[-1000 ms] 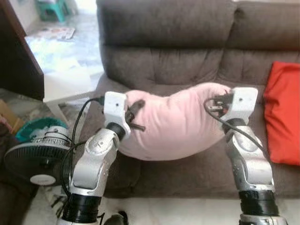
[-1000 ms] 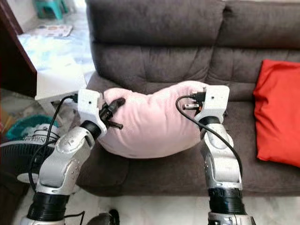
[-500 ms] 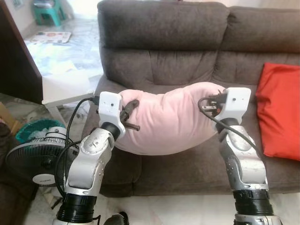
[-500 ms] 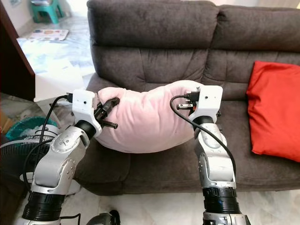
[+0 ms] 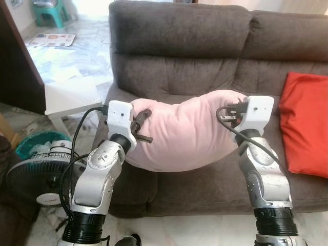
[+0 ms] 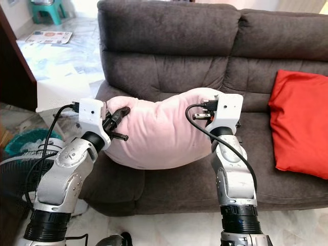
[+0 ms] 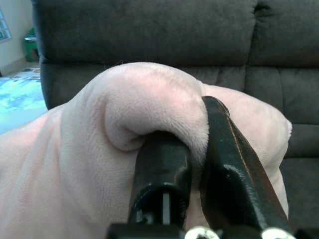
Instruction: Move the pillow to the sofa from floor
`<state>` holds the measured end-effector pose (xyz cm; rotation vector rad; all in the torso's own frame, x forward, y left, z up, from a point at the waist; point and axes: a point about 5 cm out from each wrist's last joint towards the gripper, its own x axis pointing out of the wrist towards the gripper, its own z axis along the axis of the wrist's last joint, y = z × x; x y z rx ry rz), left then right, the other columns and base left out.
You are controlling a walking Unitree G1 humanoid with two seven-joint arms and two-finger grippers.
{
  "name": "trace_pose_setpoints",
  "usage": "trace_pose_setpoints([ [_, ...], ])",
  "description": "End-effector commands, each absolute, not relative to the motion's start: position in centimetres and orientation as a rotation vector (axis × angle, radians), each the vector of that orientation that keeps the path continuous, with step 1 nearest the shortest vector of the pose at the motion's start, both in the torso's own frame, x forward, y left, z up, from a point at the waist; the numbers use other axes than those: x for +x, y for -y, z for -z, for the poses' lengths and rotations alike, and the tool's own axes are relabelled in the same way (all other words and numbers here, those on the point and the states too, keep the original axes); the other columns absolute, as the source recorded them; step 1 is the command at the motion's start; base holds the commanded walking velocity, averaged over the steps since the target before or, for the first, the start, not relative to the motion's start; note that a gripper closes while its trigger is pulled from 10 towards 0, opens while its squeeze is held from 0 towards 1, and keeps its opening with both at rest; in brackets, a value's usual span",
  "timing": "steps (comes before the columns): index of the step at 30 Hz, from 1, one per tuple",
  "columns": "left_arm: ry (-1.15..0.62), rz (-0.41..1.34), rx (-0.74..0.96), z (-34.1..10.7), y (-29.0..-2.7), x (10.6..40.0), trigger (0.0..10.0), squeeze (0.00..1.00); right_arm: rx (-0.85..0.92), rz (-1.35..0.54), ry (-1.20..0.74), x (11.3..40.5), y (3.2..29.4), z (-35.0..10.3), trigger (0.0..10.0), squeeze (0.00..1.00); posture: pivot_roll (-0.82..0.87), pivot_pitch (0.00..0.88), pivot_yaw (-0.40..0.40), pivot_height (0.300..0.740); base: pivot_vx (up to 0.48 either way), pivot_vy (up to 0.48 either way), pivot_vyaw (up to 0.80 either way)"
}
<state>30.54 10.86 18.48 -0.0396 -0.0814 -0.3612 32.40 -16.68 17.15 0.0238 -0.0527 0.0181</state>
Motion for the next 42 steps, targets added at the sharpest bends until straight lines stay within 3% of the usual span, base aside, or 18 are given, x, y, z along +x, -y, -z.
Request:
trace_pose_setpoints([
  [1,0.165,0.404,-0.03,-20.04,-9.85,30.35,10.0,0.0,0.033,-0.065,0.108,32.48,15.7,-18.45,10.0,0.0,0.12,0.067,-0.069,0.74,0.315,0.0,0.0],
  [42,0.15,0.423,-0.014,-19.71,-9.69,30.28,10.0,0.0,0.029,-0.065,0.103,32.54,15.64,-18.3,10.0,0.0,0.12,0.069,-0.069,0.74,0.299,0.0,0.0],
])
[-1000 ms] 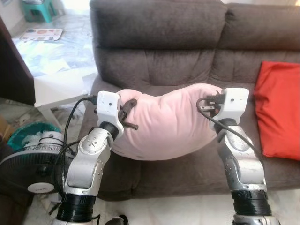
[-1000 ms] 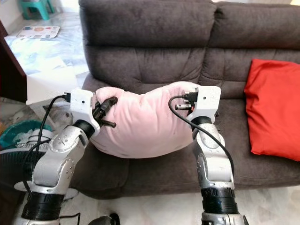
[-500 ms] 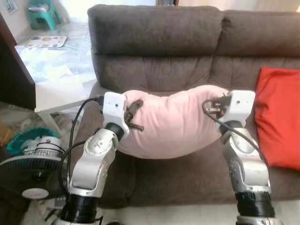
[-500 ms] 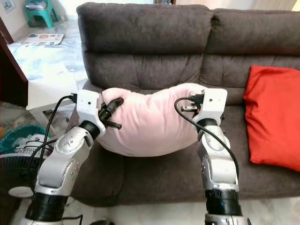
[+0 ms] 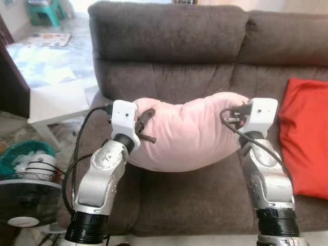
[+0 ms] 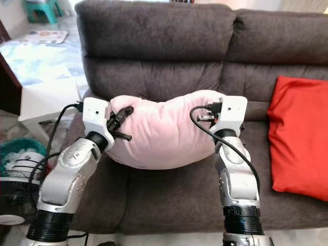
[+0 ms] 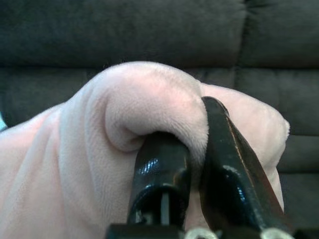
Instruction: Move the pillow to the sofa from floor
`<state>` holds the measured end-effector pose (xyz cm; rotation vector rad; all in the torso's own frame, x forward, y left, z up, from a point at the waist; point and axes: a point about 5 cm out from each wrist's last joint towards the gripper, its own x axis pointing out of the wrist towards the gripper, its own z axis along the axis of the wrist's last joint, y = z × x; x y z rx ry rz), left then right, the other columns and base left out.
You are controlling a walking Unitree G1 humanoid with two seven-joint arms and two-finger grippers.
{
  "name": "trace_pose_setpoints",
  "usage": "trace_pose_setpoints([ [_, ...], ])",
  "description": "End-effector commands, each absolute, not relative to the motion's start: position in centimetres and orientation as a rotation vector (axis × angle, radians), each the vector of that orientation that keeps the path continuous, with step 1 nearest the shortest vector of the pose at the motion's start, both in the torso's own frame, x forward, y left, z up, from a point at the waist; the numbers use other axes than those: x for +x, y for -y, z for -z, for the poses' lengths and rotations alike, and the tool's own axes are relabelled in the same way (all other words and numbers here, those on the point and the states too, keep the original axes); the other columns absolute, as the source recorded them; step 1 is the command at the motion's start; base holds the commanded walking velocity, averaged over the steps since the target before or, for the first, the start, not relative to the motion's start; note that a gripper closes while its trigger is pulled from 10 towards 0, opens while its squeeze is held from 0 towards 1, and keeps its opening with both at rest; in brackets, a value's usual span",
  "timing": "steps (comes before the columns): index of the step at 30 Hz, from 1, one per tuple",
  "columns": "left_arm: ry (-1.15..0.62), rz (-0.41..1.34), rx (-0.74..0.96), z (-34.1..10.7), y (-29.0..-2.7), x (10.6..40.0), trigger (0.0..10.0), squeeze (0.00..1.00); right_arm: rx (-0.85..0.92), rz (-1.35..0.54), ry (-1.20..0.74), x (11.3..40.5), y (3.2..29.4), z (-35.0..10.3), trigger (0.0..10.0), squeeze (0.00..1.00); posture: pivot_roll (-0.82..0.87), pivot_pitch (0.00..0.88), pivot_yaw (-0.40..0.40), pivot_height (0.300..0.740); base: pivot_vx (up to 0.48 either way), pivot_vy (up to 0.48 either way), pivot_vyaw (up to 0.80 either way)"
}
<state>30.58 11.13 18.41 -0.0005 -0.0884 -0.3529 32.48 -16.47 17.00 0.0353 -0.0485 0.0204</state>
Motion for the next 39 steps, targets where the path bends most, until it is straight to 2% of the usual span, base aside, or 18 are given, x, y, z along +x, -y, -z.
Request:
trace_pose_setpoints([
  [1,0.146,0.428,-0.015,-19.6,-9.6,30.3,10.0,0.0,0.025,-0.066,0.101,32.6,15.6,-18.3,10.0,0.0,0.12,0.069,-0.069,0.74,0.0,0.0,0.0],
  [5,0.103,0.486,-0.02,-19.1,-9.1,30.0,10.0,0.0,-0.057,-0.057,0.048,33.1,16.0,-17.9,10.0,0.0,0.12,0.066,-0.07,0.74,0.0,0.0,0.0],
  [10,0.032,0.624,-0.019,-18.2,-8.1,29.2,10.0,0.0,-0.219,-0.086,-0.038,35.1,15.9,-17.8,10.0,0.0,0.12,0.06,-0.074,0.74,0.0,0.0,0.0],
  [15,0.013,0.648,-0.023,-17.9,-7.9,28.9,10.0,0.0,-0.225,-0.14,-0.016,36.6,14.5,-19.1,10.0,0.0,0.13,0.057,-0.081,0.74,0.0,0.0,0.0],
  [20,0.019,0.717,-0.063,-18.7,-7.1,28.3,10.0,0.0,-0.274,-0.281,-0.009,38.0,10.6,-20.0,10.0,0.0,0.14,0.057,-0.096,0.74,0.0,0.0,0.0],
  [21,0.019,0.717,-0.063,-18.7,-7.1,28.3,10.0,0.0,-0.274,-0.281,-0.009,38.0,10.6,-20.0,10.0,0.0,0.14,0.057,-0.096,0.74,0.0,0.0,0.0],
  [22,0.01,0.747,-0.05,-18.6,-7.0,28.0,10.0,0.0,-0.289,-0.345,-0.001,38.1,9.0,-20.4,10.0,0.0,0.14,0.057,-0.099,0.74,0.0,0.0,0.0],
  [25,-0.007,0.767,-0.033,-18.2,-7.0,27.6,10.0,0.0,-0.349,-0.477,0.011,37.8,6.3,-20.5,10.0,0.0,0.15,0.061,-0.105,0.74,0.0,0.0,0.0],
  [29,-0.02,0.78,-0.03,-18.0,-6.9,27.3,10.0,0.0,-0.378,-0.592,0.0,37.1,4.4,-20.0,10.0,0.0,0.15,0.065,-0.11,0.74,0.0,0.0,0.0],
  [39,-0.038,0.81,-0.014,-17.9,-6.7,26.9,10.0,0.0,-0.442,-0.715,-0.036,36.3,3.4,-19.0,10.0,0.0,0.14,0.07,-0.113,0.74,0.0,0.0,0.0],
])
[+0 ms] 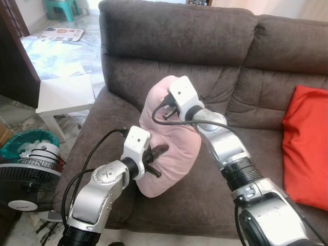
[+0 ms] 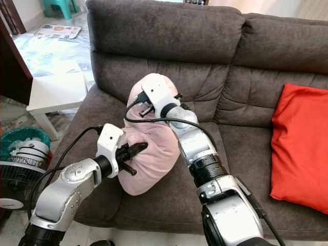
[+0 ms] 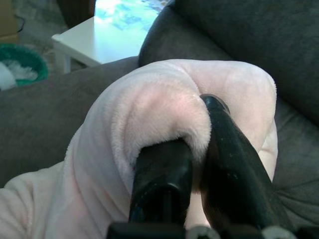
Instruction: Move the pillow to the sofa from floor
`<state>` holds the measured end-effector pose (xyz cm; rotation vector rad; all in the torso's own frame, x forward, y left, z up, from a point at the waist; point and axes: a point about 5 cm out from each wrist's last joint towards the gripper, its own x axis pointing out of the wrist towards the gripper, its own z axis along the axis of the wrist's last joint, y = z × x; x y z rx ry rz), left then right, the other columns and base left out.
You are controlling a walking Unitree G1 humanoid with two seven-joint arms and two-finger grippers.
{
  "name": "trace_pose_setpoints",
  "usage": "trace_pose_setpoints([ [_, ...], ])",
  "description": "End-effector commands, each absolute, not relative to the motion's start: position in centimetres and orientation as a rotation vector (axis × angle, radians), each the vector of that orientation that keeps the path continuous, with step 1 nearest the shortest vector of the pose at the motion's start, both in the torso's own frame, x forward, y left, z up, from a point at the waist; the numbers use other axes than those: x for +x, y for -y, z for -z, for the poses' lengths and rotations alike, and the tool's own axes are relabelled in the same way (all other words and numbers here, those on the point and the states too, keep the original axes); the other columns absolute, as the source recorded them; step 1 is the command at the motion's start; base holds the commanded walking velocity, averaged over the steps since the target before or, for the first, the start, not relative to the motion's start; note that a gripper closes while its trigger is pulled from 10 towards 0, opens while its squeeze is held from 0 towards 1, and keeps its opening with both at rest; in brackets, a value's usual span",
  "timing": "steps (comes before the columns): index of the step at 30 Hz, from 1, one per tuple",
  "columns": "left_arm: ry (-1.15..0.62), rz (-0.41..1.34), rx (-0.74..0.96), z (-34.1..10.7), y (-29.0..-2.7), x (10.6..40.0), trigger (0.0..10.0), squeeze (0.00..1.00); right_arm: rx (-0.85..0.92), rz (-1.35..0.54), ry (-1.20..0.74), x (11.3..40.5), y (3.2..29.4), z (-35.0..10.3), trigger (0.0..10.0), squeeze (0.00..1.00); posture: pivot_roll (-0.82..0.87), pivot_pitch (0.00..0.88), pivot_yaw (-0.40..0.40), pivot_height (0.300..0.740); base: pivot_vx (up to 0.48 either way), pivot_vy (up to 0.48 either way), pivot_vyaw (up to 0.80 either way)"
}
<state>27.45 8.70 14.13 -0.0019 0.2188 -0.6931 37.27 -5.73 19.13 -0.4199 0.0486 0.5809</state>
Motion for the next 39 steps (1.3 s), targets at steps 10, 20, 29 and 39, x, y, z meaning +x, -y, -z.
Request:
trace_pose_setpoints([
  [10,-0.056,0.807,0.013,-17.5,-7.0,26.9,10.0,0.0,-0.45,-0.725,-0.035,36.3,3.5,-19.0,10.0,1.0,0.14,0.072,-0.115,0.74,0.0,0.0,0.0],
  [20,-0.061,0.804,0.029,-17.4,-7.2,26.9,10.0,0.0,-0.452,-0.738,-0.033,36.2,3.5,-19.0,10.0,1.0,0.14,0.072,-0.117,0.74,0.0,0.0,0.0],
  [29,-0.063,0.797,0.046,-17.2,-7.2,27.0,10.0,0.0,-0.447,-0.759,-0.032,36.0,3.4,-18.9,10.0,1.0,0.14,0.071,-0.119,0.74,0.0,0.0,0.0],
  [39,-0.068,0.757,0.057,-16.9,-7.9,27.2,10.0,0.0,-0.448,-0.692,-0.033,36.4,5.2,-19.0,10.0,0.0,0.14,0.071,-0.121,0.74,0.0,0.0,0.0],
])
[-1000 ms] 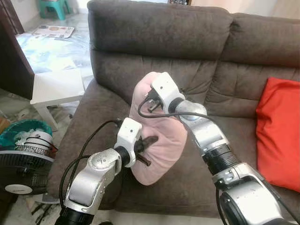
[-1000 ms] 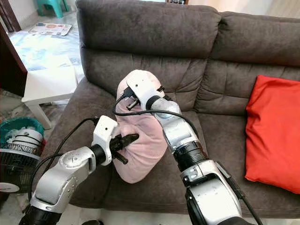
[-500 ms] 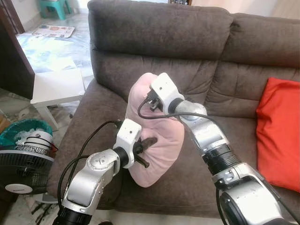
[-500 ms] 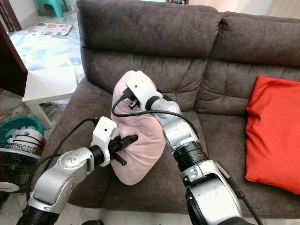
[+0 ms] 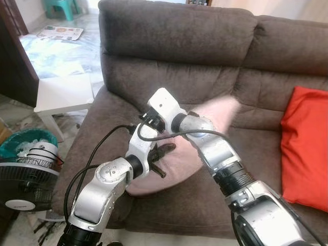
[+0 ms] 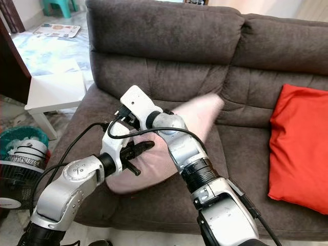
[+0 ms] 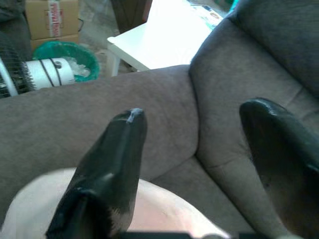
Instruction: Move the pillow to the sofa from floor
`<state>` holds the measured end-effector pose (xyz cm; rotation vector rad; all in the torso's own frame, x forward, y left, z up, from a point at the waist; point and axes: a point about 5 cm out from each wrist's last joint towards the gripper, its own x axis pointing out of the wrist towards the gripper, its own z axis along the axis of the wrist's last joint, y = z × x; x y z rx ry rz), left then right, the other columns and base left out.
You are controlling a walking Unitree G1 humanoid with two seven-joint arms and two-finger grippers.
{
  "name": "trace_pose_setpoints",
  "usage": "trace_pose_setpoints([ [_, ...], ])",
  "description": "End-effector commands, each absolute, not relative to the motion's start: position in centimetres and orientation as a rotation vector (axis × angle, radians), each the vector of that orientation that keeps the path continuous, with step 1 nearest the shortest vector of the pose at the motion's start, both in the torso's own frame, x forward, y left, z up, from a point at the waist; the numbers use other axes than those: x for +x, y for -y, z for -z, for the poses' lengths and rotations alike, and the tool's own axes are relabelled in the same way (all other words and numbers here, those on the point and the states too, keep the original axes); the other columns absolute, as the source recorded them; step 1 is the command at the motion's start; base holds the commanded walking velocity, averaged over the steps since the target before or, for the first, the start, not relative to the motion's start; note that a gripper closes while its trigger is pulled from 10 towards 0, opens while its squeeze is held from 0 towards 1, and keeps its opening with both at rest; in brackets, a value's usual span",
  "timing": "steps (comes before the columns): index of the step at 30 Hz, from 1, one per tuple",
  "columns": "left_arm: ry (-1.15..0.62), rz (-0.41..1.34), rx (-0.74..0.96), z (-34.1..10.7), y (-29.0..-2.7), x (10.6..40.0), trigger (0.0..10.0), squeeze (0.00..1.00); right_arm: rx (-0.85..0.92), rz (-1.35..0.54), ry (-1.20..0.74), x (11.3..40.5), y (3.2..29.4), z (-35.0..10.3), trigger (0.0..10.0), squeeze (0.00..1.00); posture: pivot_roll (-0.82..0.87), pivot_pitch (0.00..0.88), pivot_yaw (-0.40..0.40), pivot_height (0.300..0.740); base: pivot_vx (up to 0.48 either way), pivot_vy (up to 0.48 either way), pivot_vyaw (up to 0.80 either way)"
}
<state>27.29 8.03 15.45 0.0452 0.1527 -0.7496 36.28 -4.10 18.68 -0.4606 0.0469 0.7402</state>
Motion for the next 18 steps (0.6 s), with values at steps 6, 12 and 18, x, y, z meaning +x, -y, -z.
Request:
trace_pose_setpoints([
  [6,-0.087,0.558,0.064,-16.1,-10.3,28.7,10.0,0.0,-0.422,-0.584,-0.008,36.9,7.9,-19.5,10.0,0.0,0.13,0.071,-0.12,0.74,0.0,0.0,0.0],
  [12,-0.123,0.313,0.041,-15.5,-13.0,30.4,10.0,0.0,-0.334,-0.307,0.041,37.5,13.2,-20.7,10.0,0.0,0.13,0.071,-0.115,0.74,0.0,0.0,0.0],
  [18,-0.085,-0.125,-0.171,-15.9,-16.9,32.4,10.0,0.0,-0.301,-0.146,-0.009,36.4,17.0,-19.2,10.0,0.0,0.11,0.07,-0.108,0.74,0.0,0.0,0.0],
])
